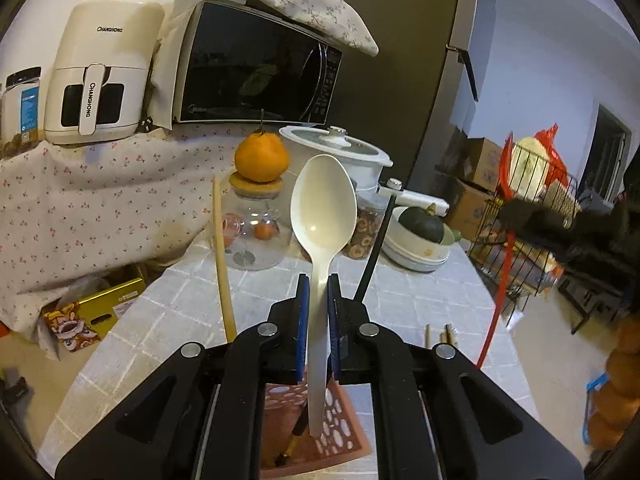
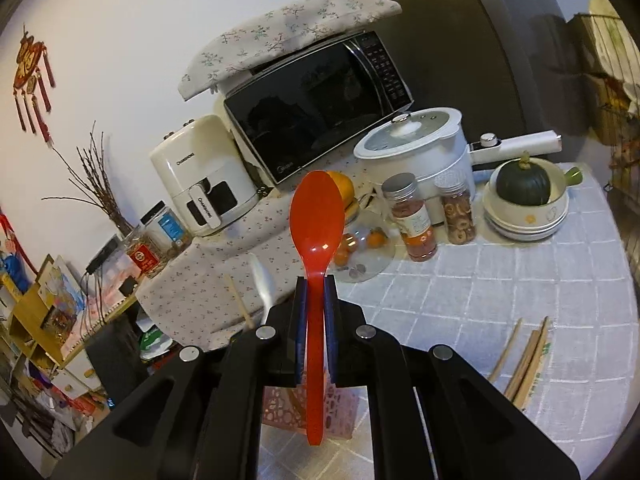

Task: Organize utensils
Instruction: 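Place the white spoon in the pink holder with the left gripper while the right places the red spoon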

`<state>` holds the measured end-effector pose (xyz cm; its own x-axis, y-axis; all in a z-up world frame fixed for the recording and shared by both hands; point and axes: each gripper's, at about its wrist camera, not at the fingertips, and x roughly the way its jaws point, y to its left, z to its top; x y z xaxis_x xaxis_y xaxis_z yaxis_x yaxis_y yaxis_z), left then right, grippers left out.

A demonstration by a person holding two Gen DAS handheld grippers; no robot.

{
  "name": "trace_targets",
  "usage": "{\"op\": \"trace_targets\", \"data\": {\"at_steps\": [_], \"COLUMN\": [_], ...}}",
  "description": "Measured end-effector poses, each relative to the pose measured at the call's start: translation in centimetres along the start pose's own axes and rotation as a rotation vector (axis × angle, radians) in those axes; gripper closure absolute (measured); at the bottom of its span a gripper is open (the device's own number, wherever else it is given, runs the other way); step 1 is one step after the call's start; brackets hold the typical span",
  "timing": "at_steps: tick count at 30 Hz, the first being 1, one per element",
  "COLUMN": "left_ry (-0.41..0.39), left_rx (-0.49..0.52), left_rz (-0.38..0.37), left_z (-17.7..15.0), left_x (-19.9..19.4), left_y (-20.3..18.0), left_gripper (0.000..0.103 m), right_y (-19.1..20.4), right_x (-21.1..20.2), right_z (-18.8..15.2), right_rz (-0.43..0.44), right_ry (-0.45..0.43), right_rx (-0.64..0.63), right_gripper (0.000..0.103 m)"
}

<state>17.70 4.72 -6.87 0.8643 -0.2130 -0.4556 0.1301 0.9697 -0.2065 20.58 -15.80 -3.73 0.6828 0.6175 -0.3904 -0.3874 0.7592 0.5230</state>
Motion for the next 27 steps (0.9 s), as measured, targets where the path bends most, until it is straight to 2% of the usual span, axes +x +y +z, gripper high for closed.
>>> {"op": "trace_targets", "data": {"at_steps": [3,8,11,15,20,22,23,24,26,27], "left_ry": [-0.005,0.027,0.061,0.064,0.134,0.163,0.194,0.22,0.265,0.276], "left_rx": [0.059,0.058,0.015,-0.059,-0.198,-0.212,-0.221,-0.226,-0.243,-0.253], "left_rz": [0.032,0.047,0.038,0.022,0.025,0.047,0.079,0.105,0.142,0.15], "left_z": [-0.7,-1.6,-1.8,-1.0,0.6,1.2,1.6,1.8,2.0,2.0], "left_x": [0.1,0.3,0.3,-0.9,-2.6,-3.4,-4.1,-4.5,-5.1,-5.3], "left_y": [-0.6,-0.1,0.7,1.8,2.9,2.8,2.7,2.7,3.2,3.5], "left_gripper": [0.094,0.094,0.094,0.094,0.093,0.086,0.078,0.065,0.057,0.057], "right_y": [-0.1,-0.1,-0.1,0.1,0.6,1.1,1.4,1.7,2.1,2.4], "right_x": [0.3,0.7,0.9,1.1,1.6,2.0,2.3,2.6,3.2,3.5], "right_z": [-0.2,-0.5,-0.8,-0.9,-1.2,-1.3,-1.5,-1.7,-1.9,-2.2], "right_rz": [0.012,-0.006,-0.024,-0.029,-0.011,-0.007,-0.006,-0.006,-0.006,-0.012], "right_ry": [0.003,0.008,0.015,0.012,-0.009,-0.021,-0.036,-0.047,-0.059,-0.069], "right_rx": [0.011,0.01,0.002,-0.001,0.015,0.01,0.002,-0.002,-0.011,-0.023], "right_gripper": [0.095,0.095,0.095,0.095,0.095,0.095,0.095,0.095,0.095,0.095]}}
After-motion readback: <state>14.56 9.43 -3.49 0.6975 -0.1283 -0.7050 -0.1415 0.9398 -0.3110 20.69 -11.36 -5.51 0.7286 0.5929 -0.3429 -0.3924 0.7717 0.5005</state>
